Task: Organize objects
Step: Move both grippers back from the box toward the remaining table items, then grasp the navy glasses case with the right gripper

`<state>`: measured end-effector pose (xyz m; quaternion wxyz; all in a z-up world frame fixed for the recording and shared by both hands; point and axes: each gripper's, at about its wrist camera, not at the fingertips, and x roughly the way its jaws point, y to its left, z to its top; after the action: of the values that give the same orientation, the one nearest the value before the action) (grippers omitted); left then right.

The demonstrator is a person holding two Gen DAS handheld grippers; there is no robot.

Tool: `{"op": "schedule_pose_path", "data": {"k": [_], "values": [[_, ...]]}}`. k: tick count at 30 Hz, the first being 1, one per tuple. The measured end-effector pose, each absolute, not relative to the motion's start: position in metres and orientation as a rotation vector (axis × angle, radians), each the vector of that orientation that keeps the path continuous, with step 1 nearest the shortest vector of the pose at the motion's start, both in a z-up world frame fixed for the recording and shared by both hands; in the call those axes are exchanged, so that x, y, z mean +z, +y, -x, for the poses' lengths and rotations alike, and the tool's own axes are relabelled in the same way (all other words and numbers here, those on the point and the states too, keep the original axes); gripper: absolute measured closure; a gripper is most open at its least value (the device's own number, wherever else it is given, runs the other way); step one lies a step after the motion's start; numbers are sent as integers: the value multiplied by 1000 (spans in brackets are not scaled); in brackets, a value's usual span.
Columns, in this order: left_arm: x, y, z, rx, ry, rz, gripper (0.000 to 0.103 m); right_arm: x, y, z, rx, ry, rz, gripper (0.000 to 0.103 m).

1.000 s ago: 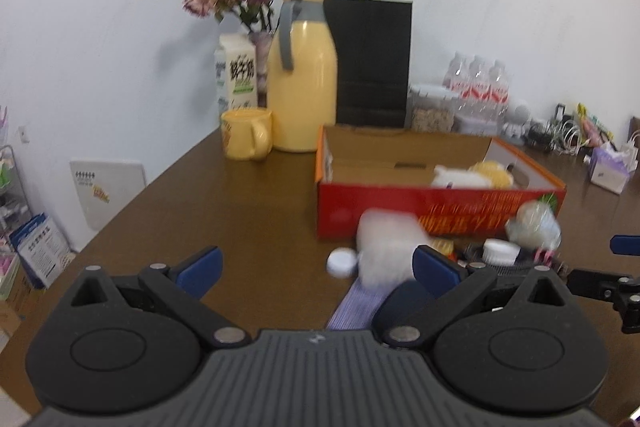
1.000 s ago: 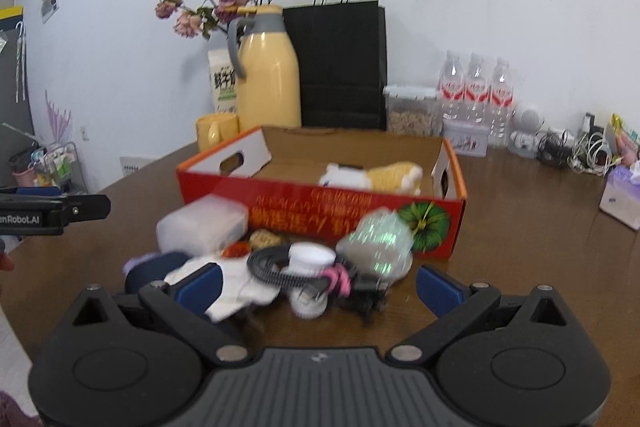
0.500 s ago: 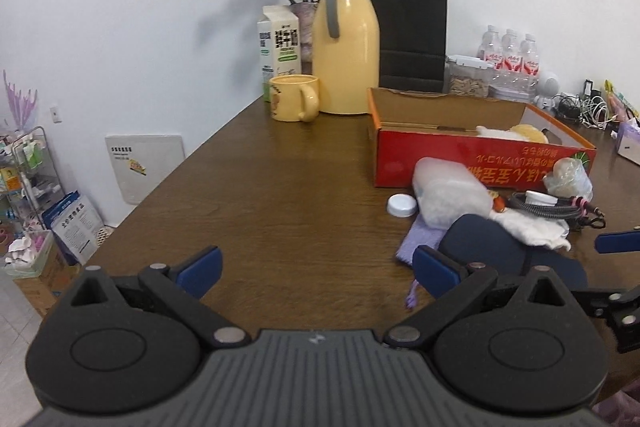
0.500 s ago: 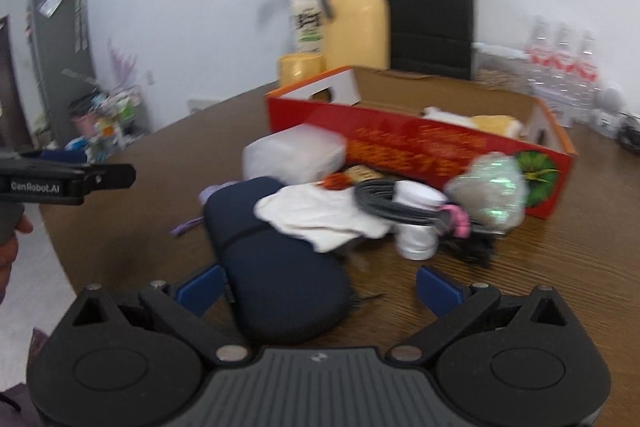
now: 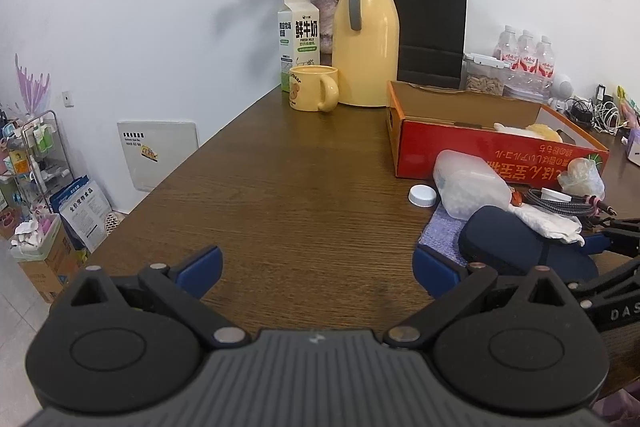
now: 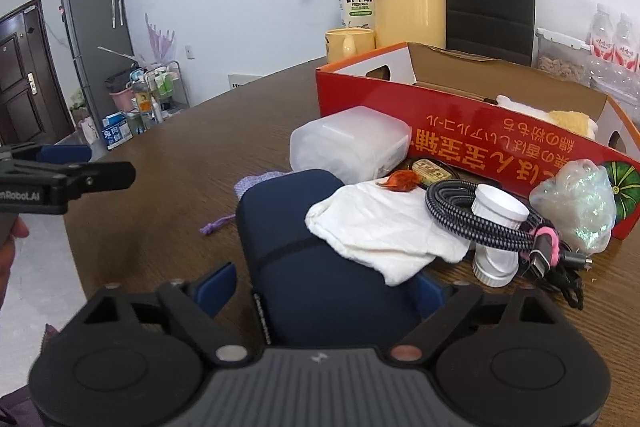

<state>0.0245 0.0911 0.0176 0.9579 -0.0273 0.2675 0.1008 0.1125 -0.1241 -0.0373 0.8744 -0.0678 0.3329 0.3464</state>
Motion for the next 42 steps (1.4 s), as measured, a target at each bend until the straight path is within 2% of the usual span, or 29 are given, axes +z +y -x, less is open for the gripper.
{"op": "schedule_pose_path", "data": {"k": [6, 10, 14, 31, 42], "values": [[14, 92, -23, 202, 556, 68, 0, -39, -123, -112, 726, 688, 150, 22], [12, 92, -22, 203, 564, 72, 0, -36, -127, -108, 730, 662, 142, 33], [12, 93, -20, 209, 563, 77, 0, -35, -128, -100, 719, 640, 153, 37], [18, 88, -12, 208, 543, 84, 0, -2, -136, -64, 776, 548, 119, 38], [26, 83, -12, 194, 529, 81, 0, 17, -169, -73, 650, 490, 51, 38]]}}
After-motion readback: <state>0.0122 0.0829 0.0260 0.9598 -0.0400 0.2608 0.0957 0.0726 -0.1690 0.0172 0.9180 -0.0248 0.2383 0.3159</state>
